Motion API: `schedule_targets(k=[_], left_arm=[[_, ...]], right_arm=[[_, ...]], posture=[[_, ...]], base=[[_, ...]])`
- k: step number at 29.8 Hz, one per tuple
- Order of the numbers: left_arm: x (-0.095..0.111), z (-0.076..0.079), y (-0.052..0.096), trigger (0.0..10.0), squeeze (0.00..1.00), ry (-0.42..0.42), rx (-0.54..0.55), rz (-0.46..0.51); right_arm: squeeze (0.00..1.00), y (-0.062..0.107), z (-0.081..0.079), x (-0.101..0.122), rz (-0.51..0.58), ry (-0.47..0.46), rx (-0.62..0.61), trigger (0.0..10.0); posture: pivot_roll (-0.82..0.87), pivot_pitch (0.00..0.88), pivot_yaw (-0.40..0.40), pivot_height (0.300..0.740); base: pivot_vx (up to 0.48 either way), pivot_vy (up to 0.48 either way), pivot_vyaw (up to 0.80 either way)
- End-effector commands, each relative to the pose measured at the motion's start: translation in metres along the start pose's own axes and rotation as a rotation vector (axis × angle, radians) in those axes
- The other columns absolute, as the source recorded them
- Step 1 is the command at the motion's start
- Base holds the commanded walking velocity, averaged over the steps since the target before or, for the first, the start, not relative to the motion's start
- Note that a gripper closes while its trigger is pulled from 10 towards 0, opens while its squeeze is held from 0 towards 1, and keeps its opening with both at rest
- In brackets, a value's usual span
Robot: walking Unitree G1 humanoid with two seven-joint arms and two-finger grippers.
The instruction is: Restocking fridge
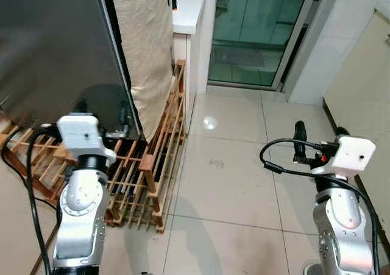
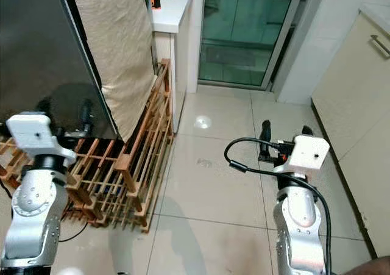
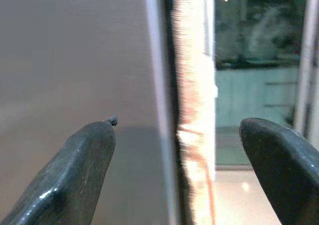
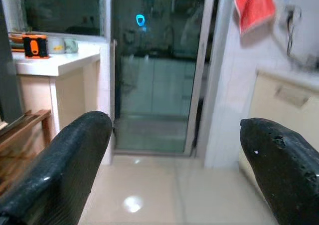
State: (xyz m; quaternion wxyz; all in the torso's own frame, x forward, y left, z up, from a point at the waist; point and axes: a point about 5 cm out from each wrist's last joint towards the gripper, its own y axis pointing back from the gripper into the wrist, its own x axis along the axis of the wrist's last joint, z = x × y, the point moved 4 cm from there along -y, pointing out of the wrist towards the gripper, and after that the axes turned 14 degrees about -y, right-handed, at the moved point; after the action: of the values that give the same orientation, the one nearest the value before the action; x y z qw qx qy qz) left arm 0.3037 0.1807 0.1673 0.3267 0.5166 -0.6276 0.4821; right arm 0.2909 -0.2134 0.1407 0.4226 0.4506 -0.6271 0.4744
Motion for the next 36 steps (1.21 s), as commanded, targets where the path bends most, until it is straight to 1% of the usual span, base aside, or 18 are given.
schedule_targets(k=[1,2,4,5,9,11,13,15,16,18,20,23,26,27,28,29,33,36], left_arm=[[0.003,0.005,-0.002,10.0,0.0,-0.003,-0.043,-0.01],[0.003,0.005,-0.002,10.0,0.0,-0.003,-0.043,-0.01],[0.011,0.01,-0.002,10.0,0.0,0.013,-0.067,0.025],[0.013,0.01,-0.002,10.0,0.0,0.021,-0.068,0.033],[0.022,0.008,-0.004,10.0,0.0,0.053,-0.06,0.083],[0.028,0.007,-0.005,10.0,0.0,0.073,-0.059,0.105],[0.036,0.008,-0.005,10.0,0.0,0.084,-0.067,0.127],[0.044,0.009,-0.006,10.0,0.0,0.09,-0.076,0.143],[0.044,0.009,-0.006,10.0,0.0,0.09,-0.076,0.143],[0.048,0.007,-0.007,10.0,0.0,0.093,-0.079,0.149],[0.046,0.005,-0.007,10.0,0.0,0.102,-0.069,0.131],[0.042,0.002,-0.007,10.0,0.0,0.113,-0.047,0.103],[0.037,-0.008,-0.011,10.0,0.0,0.131,0.022,0.061],[0.037,-0.008,-0.011,10.0,0.0,0.131,0.022,0.061],[0.038,-0.015,-0.013,10.0,0.0,0.15,0.066,0.052],[0.039,-0.018,-0.014,10.0,0.0,0.152,0.079,0.051],[0.037,-0.024,-0.014,10.0,0.0,0.134,0.117,0.038],[0.038,-0.025,-0.014,10.0,0.0,0.123,0.125,0.037]], right_arm=[[0.0,0.0,-0.008,0.009,0.041,0.05,0.035,10.0],[0.0,0.0,-0.008,0.009,0.041,0.05,0.035,10.0],[0.0,0.002,-0.016,0.013,0.07,0.085,0.078,10.0],[0.0,0.002,-0.017,0.013,0.076,0.086,0.085,10.0],[0.0,0.001,-0.019,0.015,0.096,0.103,0.096,10.0],[0.0,-0.001,-0.023,0.022,0.12,0.11,0.113,10.0],[0.0,-0.001,-0.033,0.029,0.147,0.13,0.164,10.0],[0.0,0.0,-0.044,0.035,0.15,0.126,0.209,10.0],[0.0,0.0,-0.044,0.035,0.15,0.126,0.209,10.0],[0.0,0.003,-0.05,0.038,0.138,0.11,0.234,10.0],[0.0,0.008,-0.051,0.035,0.119,0.118,0.25,10.0],[0.0,0.011,-0.049,0.03,0.1,0.122,0.248,10.0],[0.0,0.008,-0.049,0.033,0.11,0.13,0.242,10.0],[0.0,0.008,-0.049,0.033,0.11,0.13,0.242,10.0],[0.0,0.007,-0.052,0.033,0.113,0.13,0.248,10.0],[0.0,0.006,-0.053,0.034,0.111,0.13,0.25,10.0],[0.0,0.004,-0.054,0.035,0.115,0.131,0.254,10.0],[0.0,0.004,-0.055,0.034,0.114,0.131,0.262,10.0]], posture=[[-0.13,0.013,0.004,0.74],[-0.13,0.013,0.004,0.74],[-0.13,0.01,0.008,0.74],[-0.13,0.01,0.008,0.74],[-0.13,0.005,0.008,0.74],[-0.13,0.005,0.008,0.74],[-0.13,0.0,0.008,0.74],[-0.13,0.0,0.009,0.74],[-0.13,0.0,0.009,0.74],[-0.12,0.0,0.01,0.74],[-0.12,0.0,0.01,0.74],[-0.12,0.0,0.01,0.74],[-0.12,0.0,0.017,0.74],[-0.12,0.0,0.017,0.74],[-0.12,0.0,0.019,0.74],[-0.12,0.0,0.019,0.74],[-0.12,0.0,0.02,0.74],[-0.12,0.0,0.019,0.74]], base=[[0.0,0.0,0.0],[0.0,0.0,0.0],[0.0,0.0,0.0],[0.0,0.0,0.0],[0.135,0.0,0.0],[0.36,0.0,0.0],[0.45,0.0,0.0],[0.45,0.0,0.0],[0.45,0.0,0.0],[0.45,0.0,0.0],[0.452,0.0,0.0],[0.45,0.0,0.0],[0.416,0.165,0.0],[0.409,0.247,0.0],[0.326,0.352,0.0],[0.292,0.382,0.0],[0.073,0.418,0.0],[0.0,0.0,0.0]])
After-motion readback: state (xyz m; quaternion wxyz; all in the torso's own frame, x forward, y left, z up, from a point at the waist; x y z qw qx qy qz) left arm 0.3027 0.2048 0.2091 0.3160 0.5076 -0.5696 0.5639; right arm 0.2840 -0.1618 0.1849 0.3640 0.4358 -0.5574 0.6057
